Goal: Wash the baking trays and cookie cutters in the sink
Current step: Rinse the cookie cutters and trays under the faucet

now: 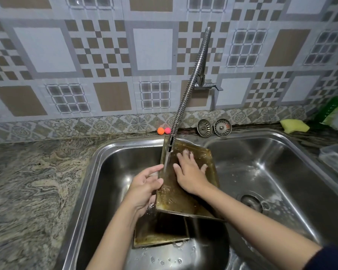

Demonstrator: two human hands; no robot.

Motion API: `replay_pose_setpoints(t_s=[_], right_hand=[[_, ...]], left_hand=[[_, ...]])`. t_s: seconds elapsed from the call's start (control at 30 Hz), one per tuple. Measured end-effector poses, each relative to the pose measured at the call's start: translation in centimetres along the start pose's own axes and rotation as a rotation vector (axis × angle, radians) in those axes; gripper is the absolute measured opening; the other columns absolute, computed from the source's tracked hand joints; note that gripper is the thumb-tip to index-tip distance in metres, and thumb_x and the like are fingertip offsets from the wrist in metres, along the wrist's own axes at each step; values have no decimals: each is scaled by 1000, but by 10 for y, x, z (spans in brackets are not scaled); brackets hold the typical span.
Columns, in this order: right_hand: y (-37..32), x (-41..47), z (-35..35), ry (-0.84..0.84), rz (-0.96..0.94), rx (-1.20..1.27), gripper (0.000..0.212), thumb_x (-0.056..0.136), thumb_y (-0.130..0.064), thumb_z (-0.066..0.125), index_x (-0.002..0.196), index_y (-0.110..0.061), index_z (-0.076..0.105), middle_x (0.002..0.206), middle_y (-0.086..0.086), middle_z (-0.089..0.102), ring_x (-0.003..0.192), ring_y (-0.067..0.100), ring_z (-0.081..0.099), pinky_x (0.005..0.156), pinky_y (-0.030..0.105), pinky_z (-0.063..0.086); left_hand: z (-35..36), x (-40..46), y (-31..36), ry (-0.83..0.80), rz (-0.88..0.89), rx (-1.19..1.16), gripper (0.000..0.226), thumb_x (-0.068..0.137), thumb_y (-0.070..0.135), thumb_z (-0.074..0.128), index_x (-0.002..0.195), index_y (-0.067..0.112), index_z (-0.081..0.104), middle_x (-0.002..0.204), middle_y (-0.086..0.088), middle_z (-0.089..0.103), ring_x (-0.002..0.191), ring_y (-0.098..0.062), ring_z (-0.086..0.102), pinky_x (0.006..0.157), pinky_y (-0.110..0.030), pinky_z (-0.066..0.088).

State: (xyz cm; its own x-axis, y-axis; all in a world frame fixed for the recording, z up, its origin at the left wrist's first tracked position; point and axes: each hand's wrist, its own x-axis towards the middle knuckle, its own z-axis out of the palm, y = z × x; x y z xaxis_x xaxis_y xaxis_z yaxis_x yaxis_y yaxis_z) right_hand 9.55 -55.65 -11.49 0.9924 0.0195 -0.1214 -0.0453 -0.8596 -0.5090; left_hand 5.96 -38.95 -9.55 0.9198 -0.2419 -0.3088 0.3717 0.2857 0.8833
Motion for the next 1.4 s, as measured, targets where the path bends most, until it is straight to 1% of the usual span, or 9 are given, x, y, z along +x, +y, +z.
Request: replay_pose_setpoints(t_s=[0.17, 0.37, 0.53, 0.73, 0.9, 0.97, 1.1, 1.27, 1.4], right_hand=[[-3, -26, 2, -183, -404, -2, 54, 100, -41, 38, 150, -33, 19, 160, -11, 7, 147, 7, -3, 114, 44, -8], [-5, 6, -7, 28, 81, -57, 67, 99, -51, 25, 153, -15, 10, 161, 5, -7, 148, 24, -8, 113, 60, -3], [-18, -24, -1, -192, -406, -108, 56, 101, -43, 32, 152, -29, 13, 161, -8, -1, 148, 13, -3, 116, 50, -4], [1, 9, -17, -7, 48, -187, 68, 98, -53, 23, 153, -16, 6, 160, 8, -9, 147, 26, -11, 113, 60, -3], [-19, -19, -12, -131, -435, -206, 56, 100, -43, 32, 152, -29, 14, 161, -5, 2, 148, 14, -6, 115, 53, -5], [-5, -15, -15, -127, -410, -266, 58, 99, -47, 31, 152, -28, 14, 161, -4, -2, 148, 15, -6, 117, 50, -3], [2, 4, -15, -36, 39, -220, 67, 99, -50, 23, 153, -13, 7, 160, 10, -10, 147, 28, -10, 116, 53, -1], [-7, -17, 4, -171, -296, 70, 52, 101, -39, 34, 150, -34, 19, 160, -5, 12, 148, 13, -3, 116, 58, -3], [-1, -20, -6, -59, -263, 294, 47, 100, -37, 42, 146, -33, 33, 158, -14, 18, 146, 6, 6, 115, 57, 0]], left_hand=[[-20, 2, 7, 77, 26, -65, 37, 87, -14, 49, 114, 8, 62, 84, -17, 72, 70, -22, 71, 58, -31, 59], [-9, -8, 6, -17, 33, -13, 37, 86, -15, 51, 115, 6, 60, 98, -28, 68, 80, -31, 68, 73, -40, 59], [-12, -2, 7, 88, 57, -46, 36, 88, -15, 47, 112, 6, 62, 69, -13, 70, 59, -17, 69, 53, -27, 58], [-13, -7, -5, 34, 50, -53, 38, 86, -15, 51, 116, 6, 60, 99, -27, 68, 83, -28, 68, 77, -38, 59], [-10, -1, -5, 101, 75, -89, 38, 87, -14, 49, 115, 8, 62, 103, -26, 64, 93, -30, 63, 88, -40, 53], [-19, -2, -3, 117, 68, -123, 38, 87, -15, 48, 113, 8, 62, 100, -26, 66, 88, -30, 66, 81, -41, 56], [-16, -4, -4, 105, 53, -55, 39, 88, -15, 49, 118, 7, 60, 102, -29, 65, 92, -36, 63, 86, -48, 53], [-4, 2, 13, 86, 34, -5, 37, 87, -13, 51, 115, 8, 62, 95, -28, 66, 67, -25, 68, 59, -33, 60], [11, 9, 31, 36, 30, 32, 37, 86, -9, 56, 116, 10, 63, 99, -26, 69, 66, -25, 68, 54, -31, 59]])
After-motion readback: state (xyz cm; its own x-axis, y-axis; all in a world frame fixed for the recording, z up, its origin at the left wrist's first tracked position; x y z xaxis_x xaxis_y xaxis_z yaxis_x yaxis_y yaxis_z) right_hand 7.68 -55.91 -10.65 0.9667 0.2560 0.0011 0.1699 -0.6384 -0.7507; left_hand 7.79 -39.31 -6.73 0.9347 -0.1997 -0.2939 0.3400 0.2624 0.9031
